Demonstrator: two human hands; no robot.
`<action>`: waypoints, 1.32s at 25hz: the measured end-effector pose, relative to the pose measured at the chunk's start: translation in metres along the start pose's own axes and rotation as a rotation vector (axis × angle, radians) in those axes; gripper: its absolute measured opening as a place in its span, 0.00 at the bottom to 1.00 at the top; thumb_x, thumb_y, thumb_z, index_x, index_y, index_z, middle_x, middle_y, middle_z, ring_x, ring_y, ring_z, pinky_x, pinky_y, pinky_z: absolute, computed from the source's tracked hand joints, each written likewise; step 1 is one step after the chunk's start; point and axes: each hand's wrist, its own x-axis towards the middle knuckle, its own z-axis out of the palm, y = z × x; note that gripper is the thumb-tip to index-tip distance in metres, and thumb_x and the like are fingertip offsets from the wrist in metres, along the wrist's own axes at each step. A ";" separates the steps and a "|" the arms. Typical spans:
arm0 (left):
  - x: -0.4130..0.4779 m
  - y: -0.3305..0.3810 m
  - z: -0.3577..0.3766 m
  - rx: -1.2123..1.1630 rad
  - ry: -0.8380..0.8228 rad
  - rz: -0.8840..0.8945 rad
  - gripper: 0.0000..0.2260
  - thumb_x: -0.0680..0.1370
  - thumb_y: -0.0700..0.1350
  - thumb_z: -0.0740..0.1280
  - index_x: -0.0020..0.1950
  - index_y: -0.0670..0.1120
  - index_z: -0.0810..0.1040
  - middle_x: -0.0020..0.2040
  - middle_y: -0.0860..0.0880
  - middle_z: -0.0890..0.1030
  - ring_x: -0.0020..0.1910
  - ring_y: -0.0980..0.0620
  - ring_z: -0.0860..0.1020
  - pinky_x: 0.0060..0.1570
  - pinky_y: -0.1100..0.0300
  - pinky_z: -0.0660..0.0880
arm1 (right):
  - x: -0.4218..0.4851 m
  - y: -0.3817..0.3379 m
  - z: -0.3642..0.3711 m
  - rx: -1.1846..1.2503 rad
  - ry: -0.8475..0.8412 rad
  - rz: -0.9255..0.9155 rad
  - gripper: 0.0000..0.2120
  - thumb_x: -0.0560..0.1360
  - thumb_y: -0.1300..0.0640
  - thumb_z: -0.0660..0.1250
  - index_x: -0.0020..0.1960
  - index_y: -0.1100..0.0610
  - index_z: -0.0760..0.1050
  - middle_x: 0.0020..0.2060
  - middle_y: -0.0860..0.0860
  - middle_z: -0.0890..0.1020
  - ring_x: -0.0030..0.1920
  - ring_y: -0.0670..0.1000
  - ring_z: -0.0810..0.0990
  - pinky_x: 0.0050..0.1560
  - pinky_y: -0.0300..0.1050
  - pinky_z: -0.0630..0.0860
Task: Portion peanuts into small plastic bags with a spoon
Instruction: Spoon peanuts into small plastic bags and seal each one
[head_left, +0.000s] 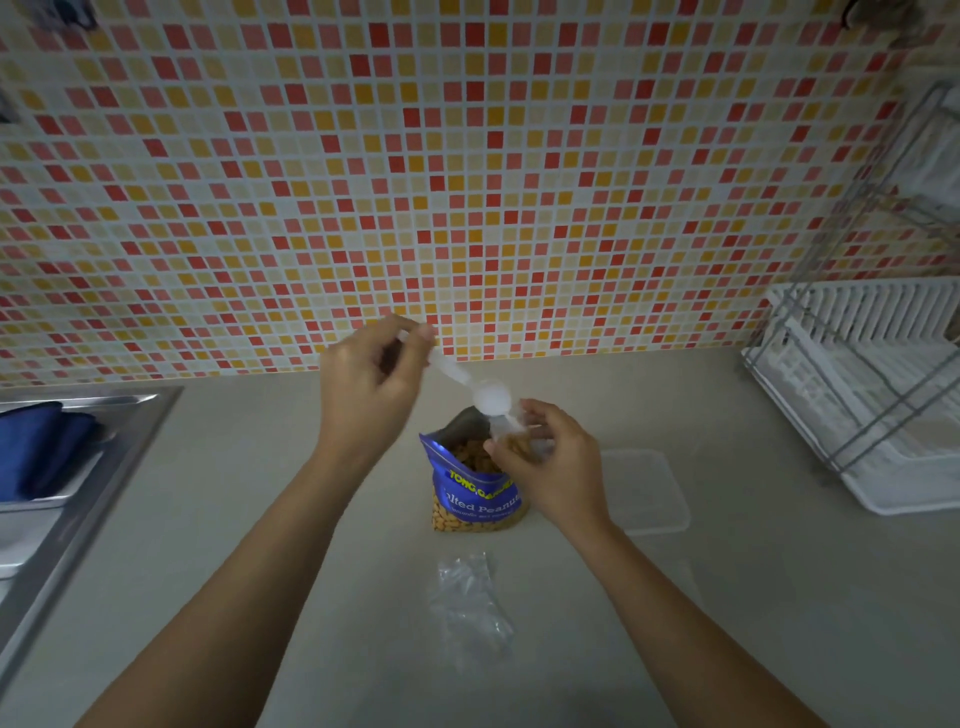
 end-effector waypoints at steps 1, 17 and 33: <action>0.001 -0.008 0.000 -0.019 0.032 -0.110 0.11 0.77 0.47 0.63 0.41 0.42 0.80 0.32 0.42 0.80 0.32 0.43 0.78 0.34 0.50 0.74 | -0.001 0.002 -0.004 0.024 0.008 0.029 0.22 0.61 0.47 0.77 0.52 0.48 0.76 0.42 0.40 0.80 0.42 0.37 0.79 0.43 0.29 0.74; -0.144 0.003 0.084 -0.292 -0.580 -0.487 0.10 0.72 0.42 0.72 0.52 0.46 0.79 0.41 0.53 0.83 0.40 0.61 0.80 0.46 0.67 0.77 | -0.030 0.035 -0.061 0.123 0.011 0.192 0.15 0.60 0.46 0.78 0.33 0.50 0.72 0.30 0.49 0.80 0.29 0.45 0.77 0.34 0.39 0.73; -0.247 0.001 0.177 0.097 -0.680 -0.750 0.09 0.72 0.45 0.70 0.49 0.42 0.80 0.41 0.46 0.82 0.41 0.50 0.78 0.43 0.62 0.70 | -0.098 0.158 -0.147 -0.313 -0.211 0.331 0.09 0.74 0.58 0.66 0.51 0.60 0.81 0.47 0.56 0.84 0.48 0.53 0.82 0.49 0.35 0.71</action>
